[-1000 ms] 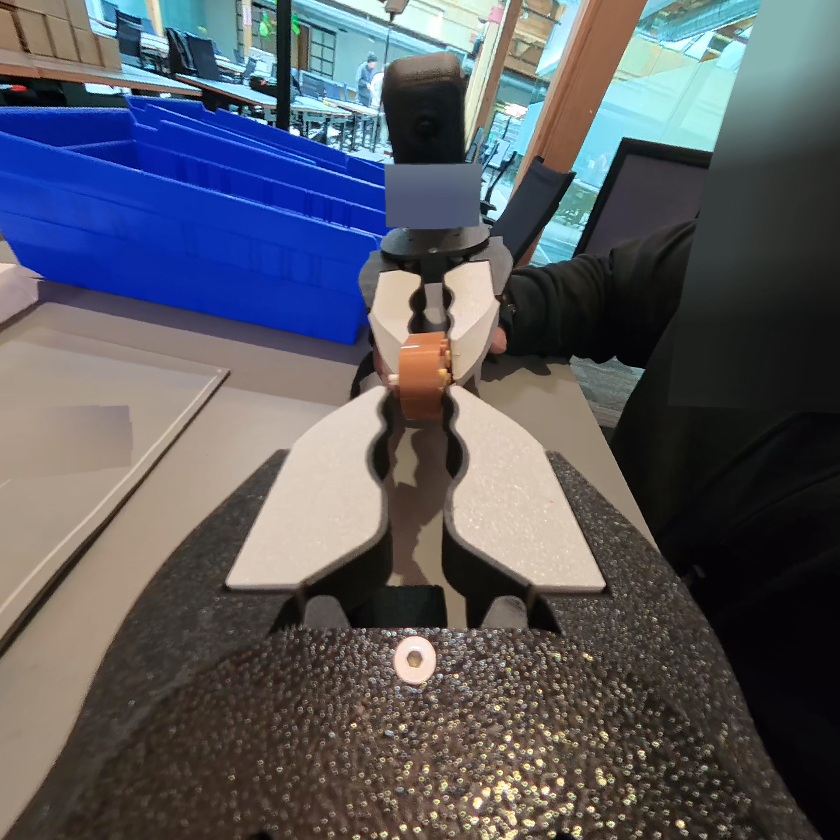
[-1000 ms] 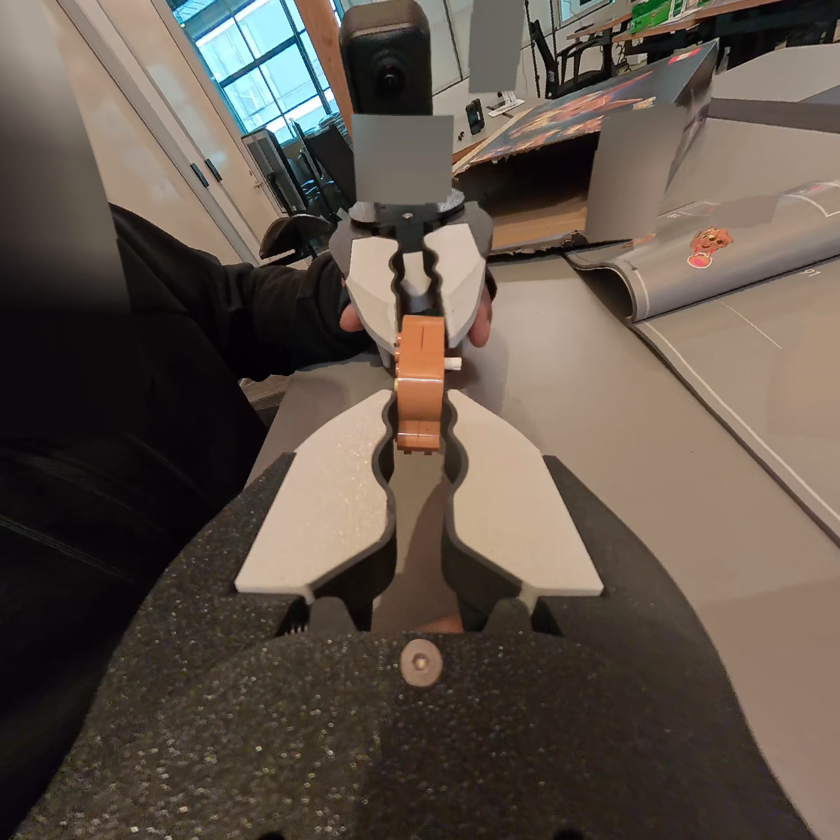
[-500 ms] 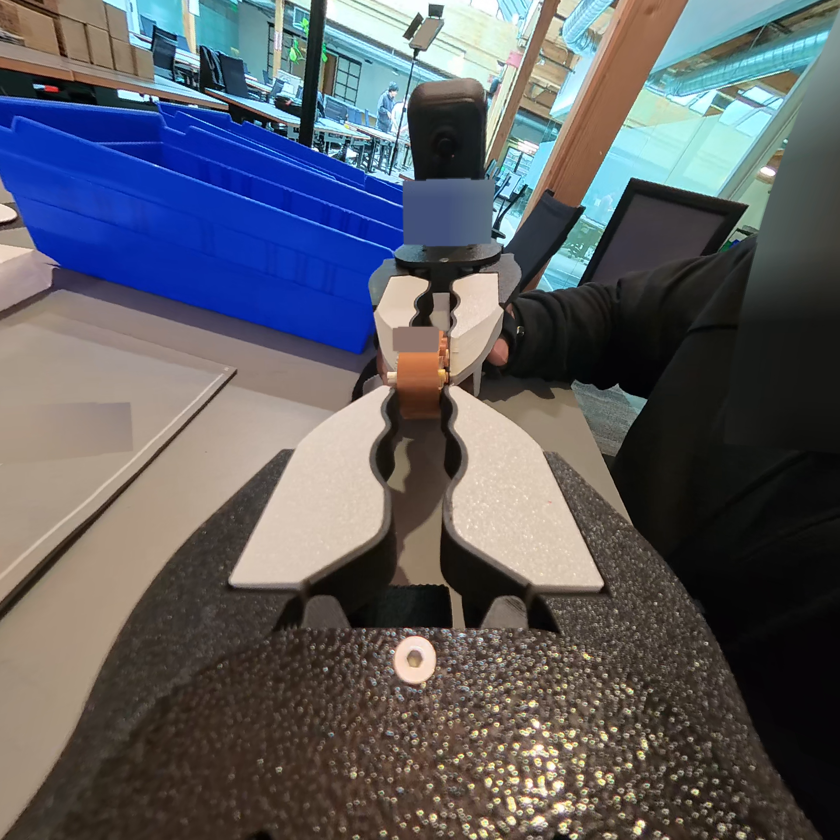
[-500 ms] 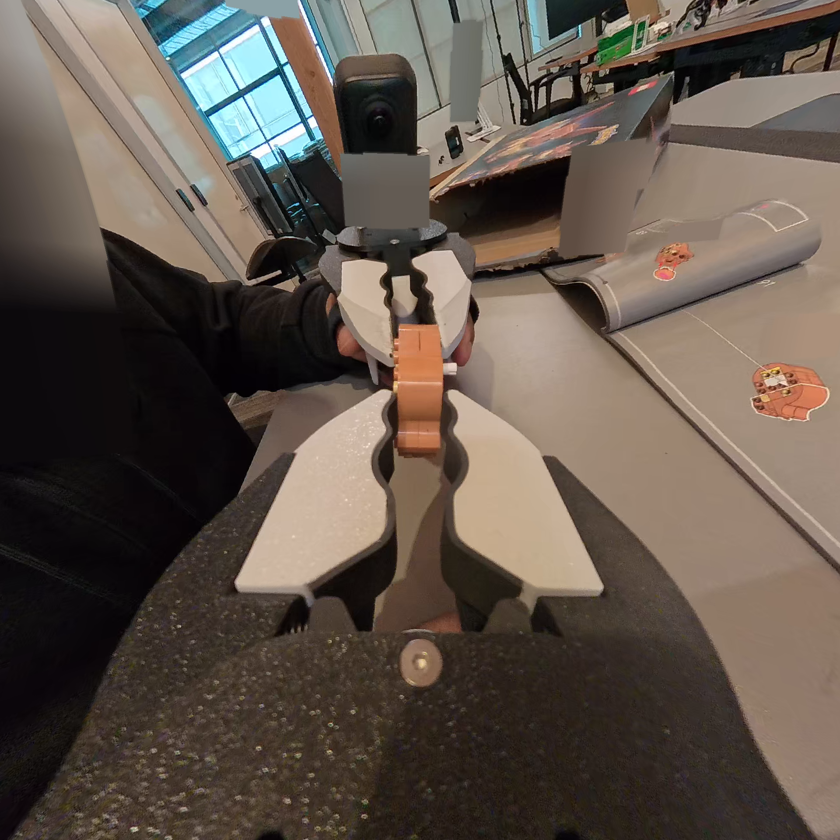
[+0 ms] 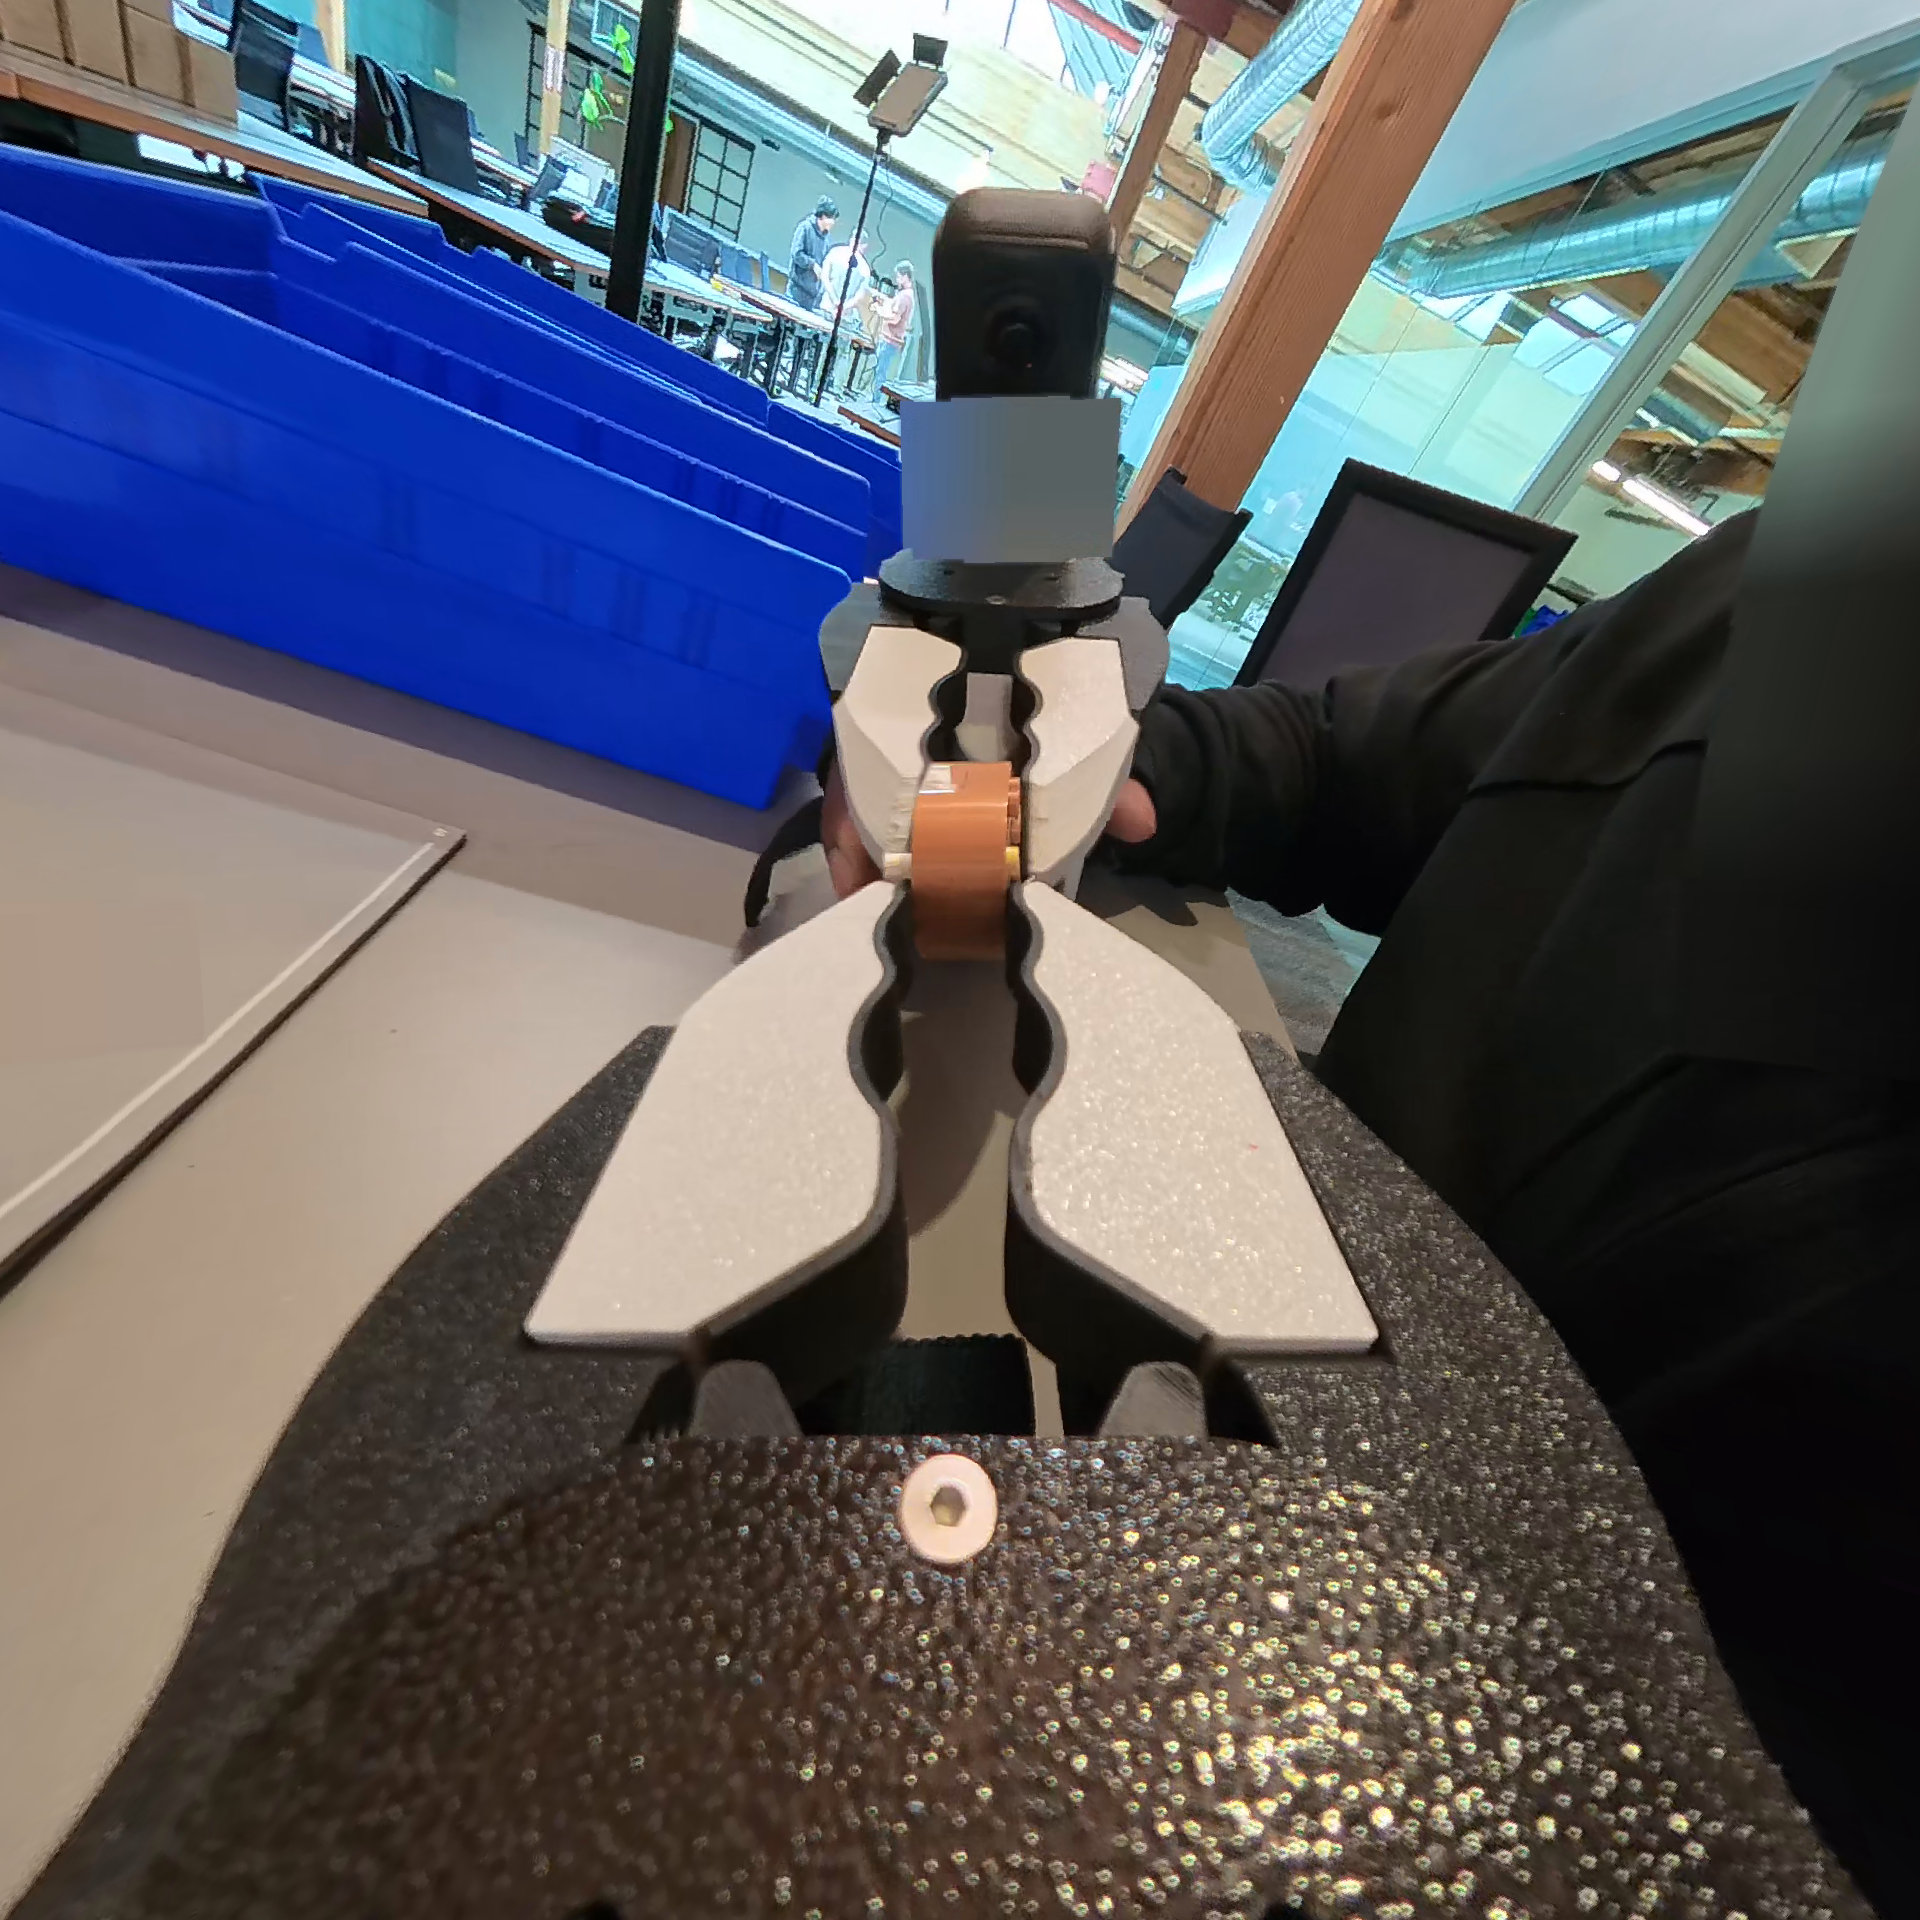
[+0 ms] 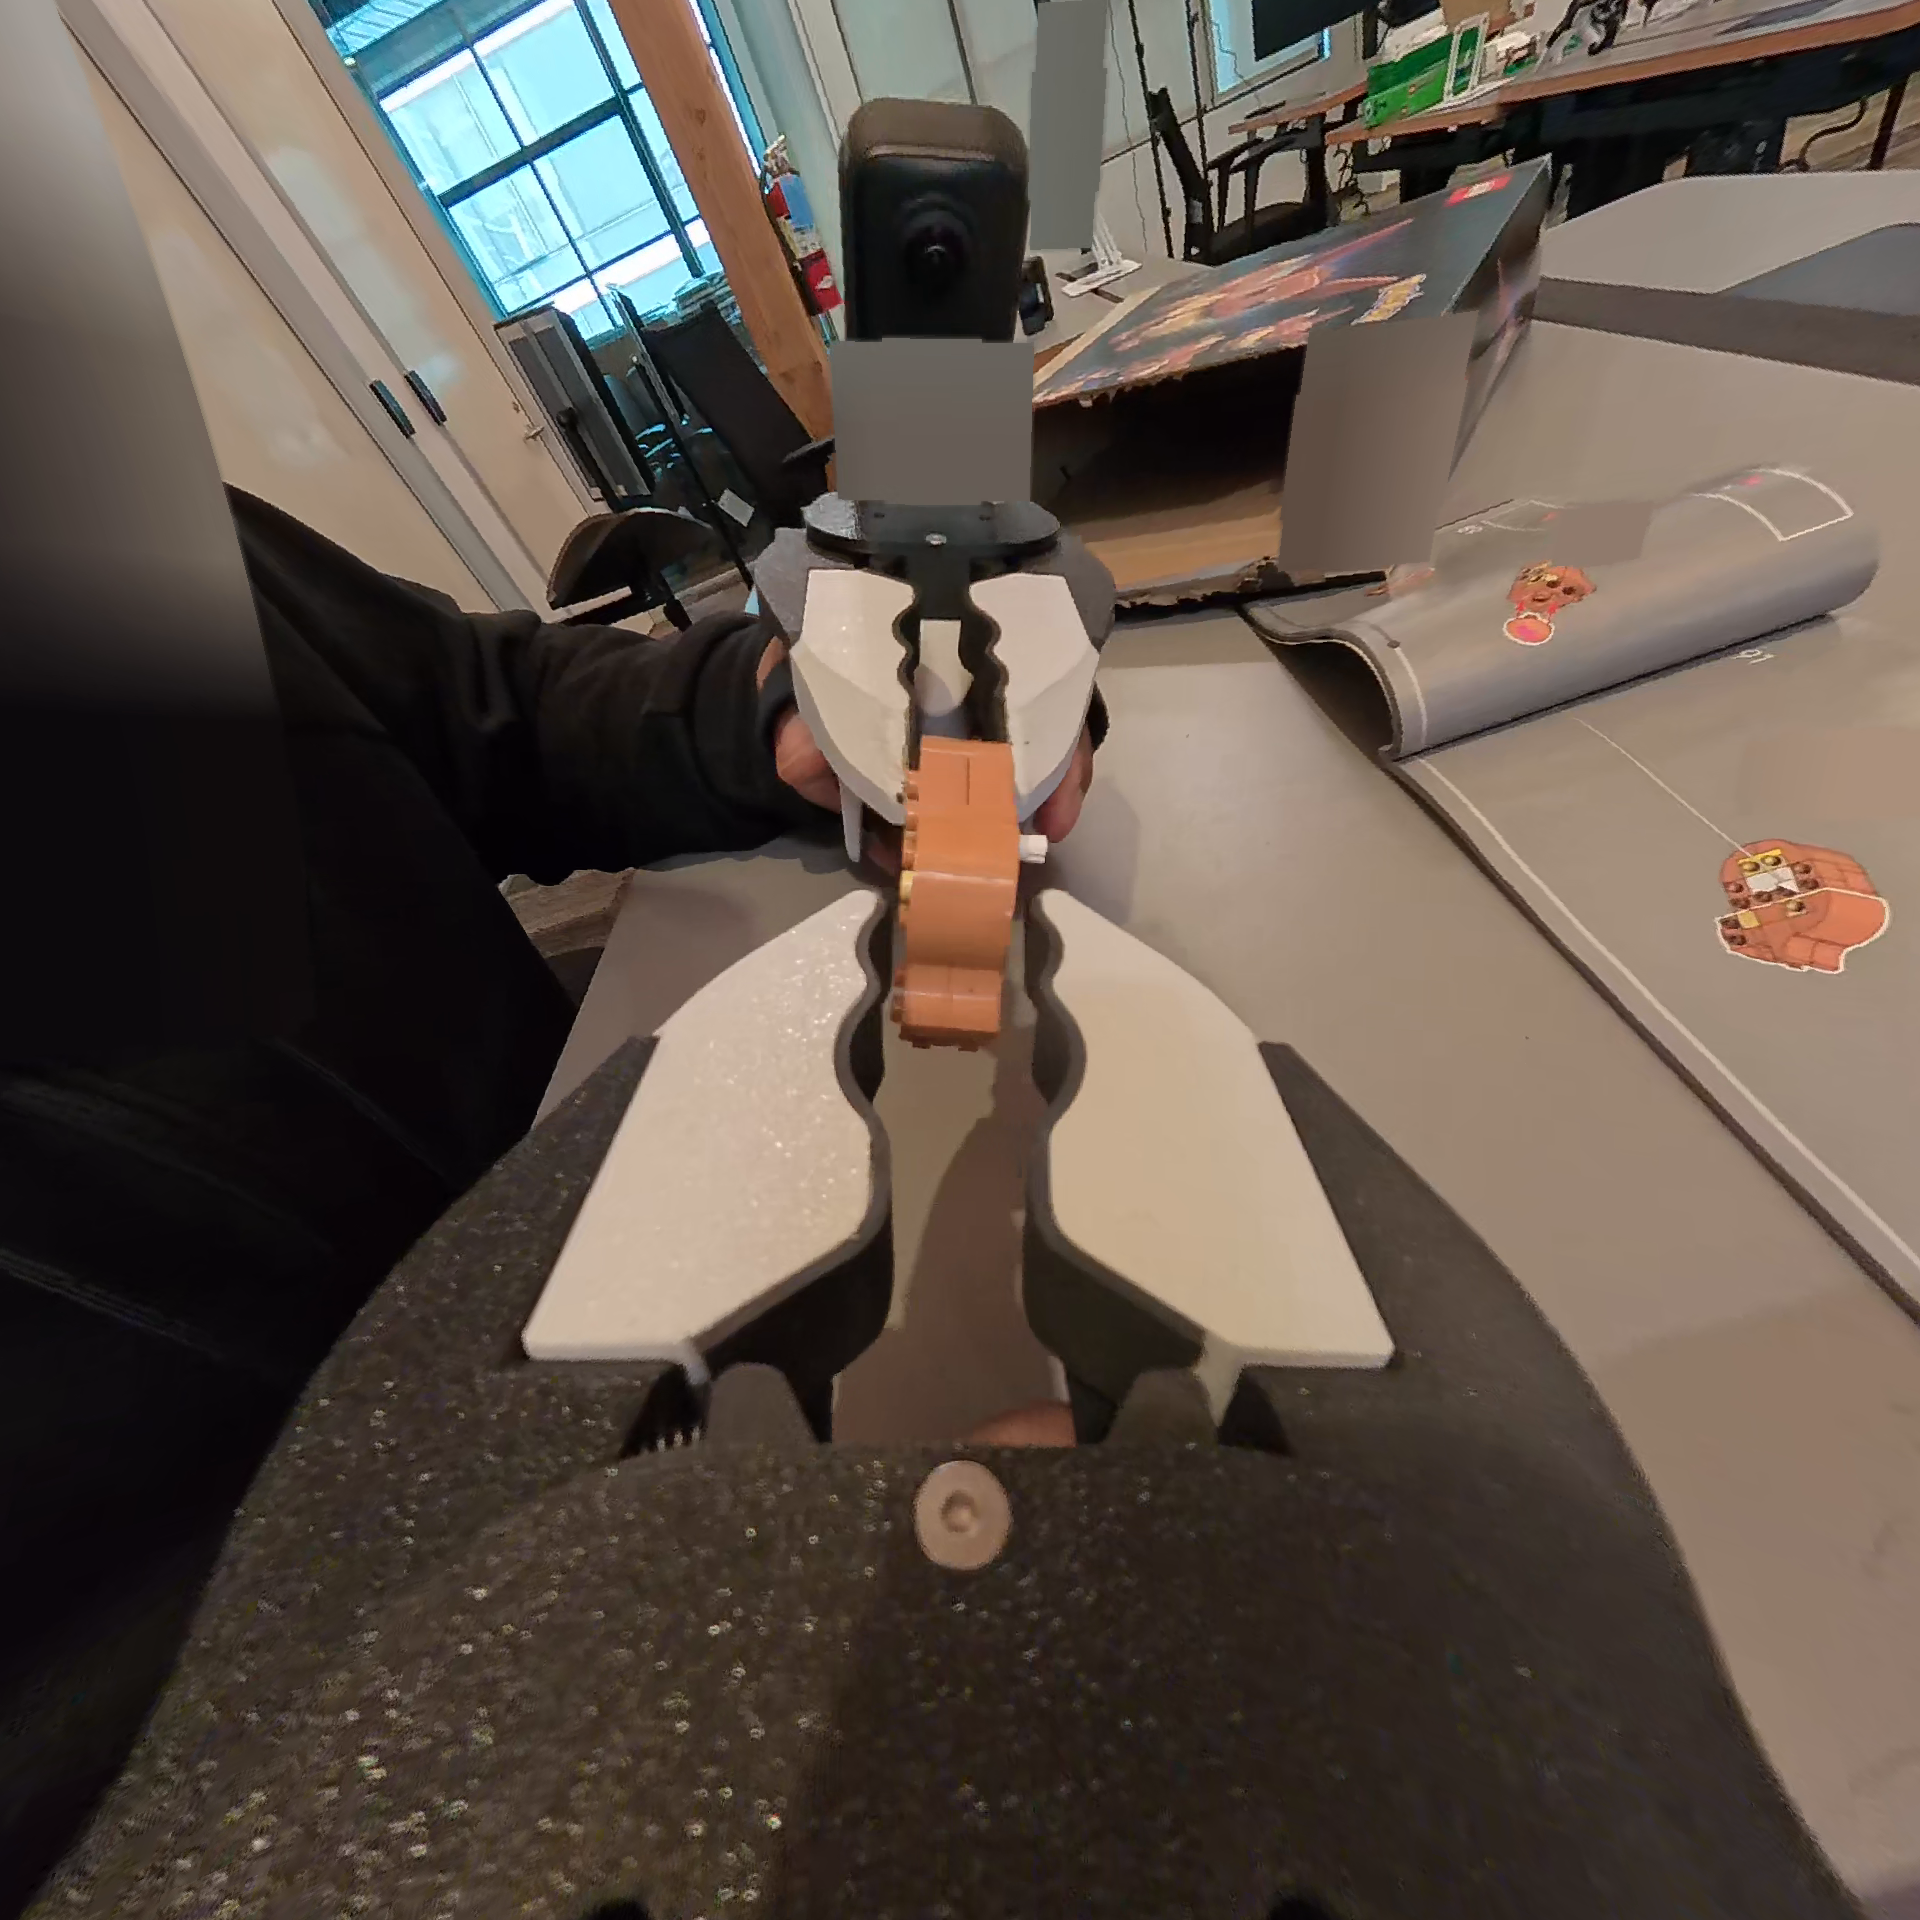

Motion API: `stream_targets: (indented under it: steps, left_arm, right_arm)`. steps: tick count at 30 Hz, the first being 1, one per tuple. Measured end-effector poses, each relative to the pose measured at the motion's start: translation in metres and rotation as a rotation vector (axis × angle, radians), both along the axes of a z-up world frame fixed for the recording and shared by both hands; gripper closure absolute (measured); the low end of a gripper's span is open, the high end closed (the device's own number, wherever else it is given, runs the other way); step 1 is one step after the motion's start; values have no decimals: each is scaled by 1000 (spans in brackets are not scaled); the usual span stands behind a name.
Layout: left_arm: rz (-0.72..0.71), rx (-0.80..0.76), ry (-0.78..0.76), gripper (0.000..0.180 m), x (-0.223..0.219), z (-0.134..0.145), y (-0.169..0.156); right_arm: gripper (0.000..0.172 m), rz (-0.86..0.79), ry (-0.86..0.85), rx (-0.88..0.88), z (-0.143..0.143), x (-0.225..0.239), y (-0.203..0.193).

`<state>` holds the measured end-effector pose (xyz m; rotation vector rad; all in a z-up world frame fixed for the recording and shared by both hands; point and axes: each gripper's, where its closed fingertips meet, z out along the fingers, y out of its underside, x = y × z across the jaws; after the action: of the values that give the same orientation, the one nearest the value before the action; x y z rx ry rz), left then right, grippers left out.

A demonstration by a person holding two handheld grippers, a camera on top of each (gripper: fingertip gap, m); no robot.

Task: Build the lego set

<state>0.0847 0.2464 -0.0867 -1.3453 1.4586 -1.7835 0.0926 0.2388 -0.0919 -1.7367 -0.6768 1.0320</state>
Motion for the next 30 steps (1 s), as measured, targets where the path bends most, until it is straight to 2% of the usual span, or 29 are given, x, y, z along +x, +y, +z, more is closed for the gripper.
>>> stream_targets:
  steps: [7, 19, 30]
  left_arm:
    - [19, -33, -1, 164, 0, 1, 5]
    - [36, -128, -4, 164, 1, 4, 10]
    - [19, -67, 18, 164, 1, -1, 3]
  right_arm:
    - [138, -26, -80, 28, -3, 5, -2]
    - [154, -63, -13, -29, 0, 9, 2]
    - [156, -21, -70, -64, -9, 9, -5]
